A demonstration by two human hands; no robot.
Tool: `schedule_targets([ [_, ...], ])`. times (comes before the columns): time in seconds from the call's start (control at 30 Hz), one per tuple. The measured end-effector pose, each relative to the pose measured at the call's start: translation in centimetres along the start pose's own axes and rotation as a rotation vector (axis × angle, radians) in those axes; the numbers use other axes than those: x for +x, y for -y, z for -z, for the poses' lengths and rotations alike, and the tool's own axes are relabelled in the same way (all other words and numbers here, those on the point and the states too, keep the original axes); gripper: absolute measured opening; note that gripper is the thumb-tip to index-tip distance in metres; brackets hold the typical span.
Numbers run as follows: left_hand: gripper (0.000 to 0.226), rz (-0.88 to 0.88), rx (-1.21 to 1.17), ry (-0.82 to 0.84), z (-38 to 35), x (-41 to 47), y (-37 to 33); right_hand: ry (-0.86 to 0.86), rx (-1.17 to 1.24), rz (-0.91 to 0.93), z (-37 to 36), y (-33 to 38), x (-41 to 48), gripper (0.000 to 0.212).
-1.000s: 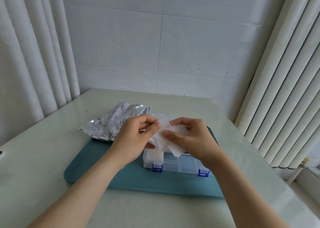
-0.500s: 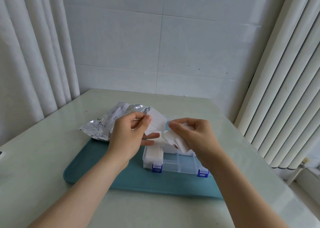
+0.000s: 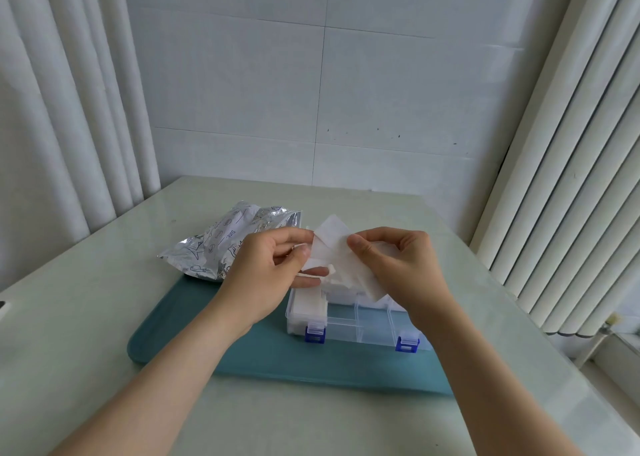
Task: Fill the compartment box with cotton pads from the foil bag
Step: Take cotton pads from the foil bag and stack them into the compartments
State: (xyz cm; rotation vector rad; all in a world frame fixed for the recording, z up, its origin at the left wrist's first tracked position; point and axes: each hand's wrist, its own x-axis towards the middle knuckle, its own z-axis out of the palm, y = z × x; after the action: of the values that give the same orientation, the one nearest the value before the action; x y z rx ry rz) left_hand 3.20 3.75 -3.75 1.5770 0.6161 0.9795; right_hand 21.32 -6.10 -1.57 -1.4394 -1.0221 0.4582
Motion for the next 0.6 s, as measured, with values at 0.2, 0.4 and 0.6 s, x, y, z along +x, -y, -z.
schedule_targets([
  [0.2,0.02,0.003,-0.065,0.051,0.0,-0.1,-0.4,0.03,0.052,-0.063,-0.3,-0.1,-0.1,0.01],
  [0.4,0.025,0.008,0.056,0.036,0.1,-0.2,-0.2,0.0,-0.118,-0.015,-0.5,-0.4,0.0,0.014],
  [0.6,0.028,0.033,0.096,0.078,0.7,-0.1,-0.5,0.139,-0.086,0.001,0.7,0.1,0.0,0.018],
])
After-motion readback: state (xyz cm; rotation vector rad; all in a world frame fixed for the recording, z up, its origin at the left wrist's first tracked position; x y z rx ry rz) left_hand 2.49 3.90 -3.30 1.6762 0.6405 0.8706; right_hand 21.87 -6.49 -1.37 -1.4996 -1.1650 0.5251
